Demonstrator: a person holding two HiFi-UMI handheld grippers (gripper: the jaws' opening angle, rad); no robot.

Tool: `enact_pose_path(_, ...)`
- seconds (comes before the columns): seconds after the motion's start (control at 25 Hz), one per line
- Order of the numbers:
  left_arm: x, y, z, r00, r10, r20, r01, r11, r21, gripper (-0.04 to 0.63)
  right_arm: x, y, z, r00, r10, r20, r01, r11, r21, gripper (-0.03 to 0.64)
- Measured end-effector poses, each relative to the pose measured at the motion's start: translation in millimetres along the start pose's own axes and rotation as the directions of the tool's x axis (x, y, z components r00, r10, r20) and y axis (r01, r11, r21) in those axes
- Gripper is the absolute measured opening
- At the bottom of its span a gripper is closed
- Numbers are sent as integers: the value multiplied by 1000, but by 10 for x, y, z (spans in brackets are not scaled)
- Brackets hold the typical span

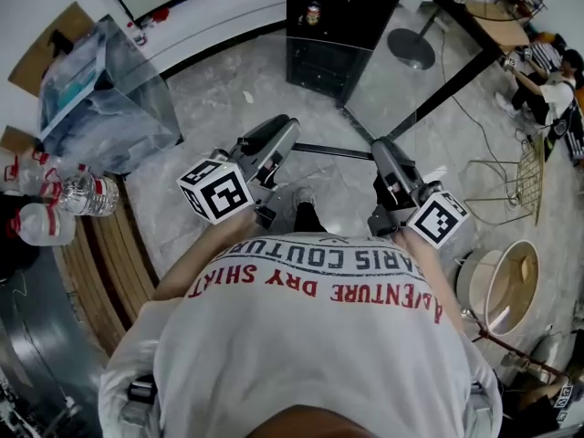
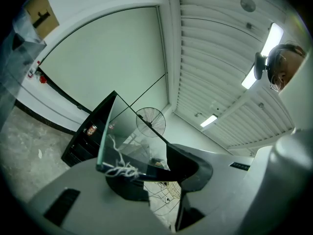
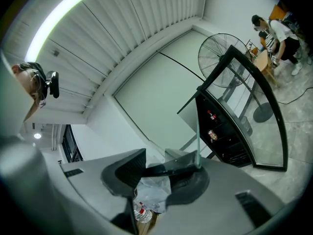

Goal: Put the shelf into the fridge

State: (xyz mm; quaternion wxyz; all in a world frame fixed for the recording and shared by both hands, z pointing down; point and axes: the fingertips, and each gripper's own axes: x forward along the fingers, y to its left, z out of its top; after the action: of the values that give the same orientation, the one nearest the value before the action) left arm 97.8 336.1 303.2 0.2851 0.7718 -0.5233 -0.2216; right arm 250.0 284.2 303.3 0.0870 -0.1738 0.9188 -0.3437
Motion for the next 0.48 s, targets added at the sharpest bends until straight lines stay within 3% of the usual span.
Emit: enact_pose_path(0.48,1092,774,423,998,46,-37,-47,999,-26,123,882,-976,542,999,-20,-26,22,997,70,121)
